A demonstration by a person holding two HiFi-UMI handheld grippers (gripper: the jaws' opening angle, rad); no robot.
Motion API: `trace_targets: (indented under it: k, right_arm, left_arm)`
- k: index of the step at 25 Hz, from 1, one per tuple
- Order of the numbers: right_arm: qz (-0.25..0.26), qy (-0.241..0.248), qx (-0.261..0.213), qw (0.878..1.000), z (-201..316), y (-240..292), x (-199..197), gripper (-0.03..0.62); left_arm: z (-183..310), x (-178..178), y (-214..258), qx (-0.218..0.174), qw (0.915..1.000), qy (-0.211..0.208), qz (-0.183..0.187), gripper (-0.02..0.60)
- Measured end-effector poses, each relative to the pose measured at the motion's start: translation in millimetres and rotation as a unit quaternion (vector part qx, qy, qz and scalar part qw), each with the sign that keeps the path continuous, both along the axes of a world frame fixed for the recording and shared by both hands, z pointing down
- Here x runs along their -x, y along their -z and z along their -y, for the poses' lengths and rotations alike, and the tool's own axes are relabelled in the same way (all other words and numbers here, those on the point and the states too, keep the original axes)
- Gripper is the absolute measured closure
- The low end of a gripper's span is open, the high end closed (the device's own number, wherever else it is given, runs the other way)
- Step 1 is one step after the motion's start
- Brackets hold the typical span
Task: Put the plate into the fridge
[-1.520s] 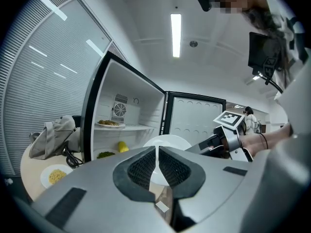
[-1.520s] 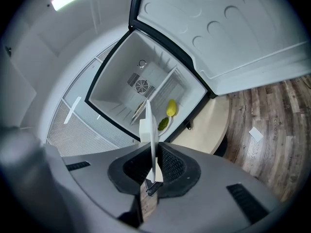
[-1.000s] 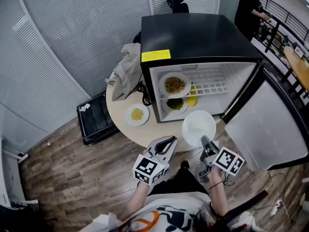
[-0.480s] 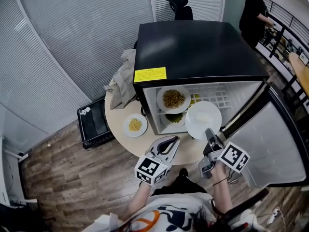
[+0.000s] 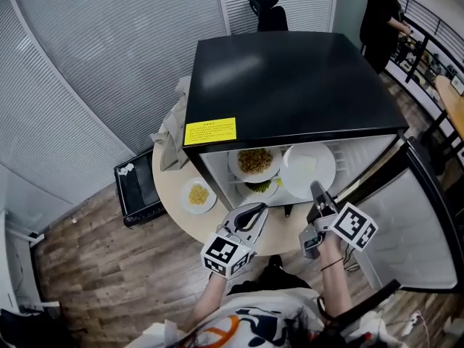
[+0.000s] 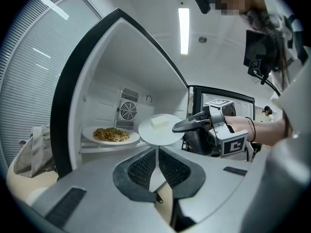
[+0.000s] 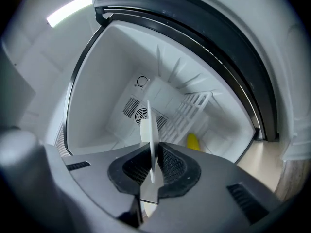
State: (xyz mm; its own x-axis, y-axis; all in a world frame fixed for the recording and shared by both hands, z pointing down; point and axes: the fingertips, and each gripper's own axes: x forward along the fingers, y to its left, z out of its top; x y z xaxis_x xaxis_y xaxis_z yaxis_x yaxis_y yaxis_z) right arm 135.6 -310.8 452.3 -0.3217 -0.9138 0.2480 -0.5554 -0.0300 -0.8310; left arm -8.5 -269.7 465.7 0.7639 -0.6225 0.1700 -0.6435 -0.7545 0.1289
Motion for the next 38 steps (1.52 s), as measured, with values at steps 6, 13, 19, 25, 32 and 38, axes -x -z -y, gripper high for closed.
trace_targets:
  k: [6, 13, 19, 25, 32, 38]
  right_arm:
    - [-0.024, -0.007, -0.008, 1.000, 19.8, 1.7, -4.9, 0.565]
    - [-0.036, -0.016, -0.014, 0.999, 40.9, -1.1, -6.2, 0.565]
    - [-0.092, -0.008, -0.019, 0.996, 56.6, -3.2, -1.4, 0.540]
    - [-0.177, 0.011, -0.013, 0.984, 69.2, -11.5, 0.4, 0.525]
    - [-0.267, 0.066, -0.013, 0.961, 77.9, -15.0, 8.9, 0.496]
    - [-0.300, 0.072, -0.016, 0.951, 79.6, -13.7, 7.6, 0.448]
  left_arm:
    - [12.0, -0.3, -1.9, 0.003, 1.0000, 0.004, 0.002, 0.561]
    - [24.8, 1.4, -1.0, 0.003, 0.9999, 0.012, 0.005, 0.561]
    - [34.0, 9.7, -2.9, 0.006, 0.9997, 0.023, 0.005, 0.561]
    - [38.0, 12.0, -2.3, 0.009, 0.9996, 0.025, 0.002, 0.561]
    - [41.9, 13.9, -2.1, 0.009, 0.9996, 0.026, 0.004, 0.561]
    - [42.1, 9.5, -3.4, 0.010, 0.9997, 0.020, 0.004, 0.561]
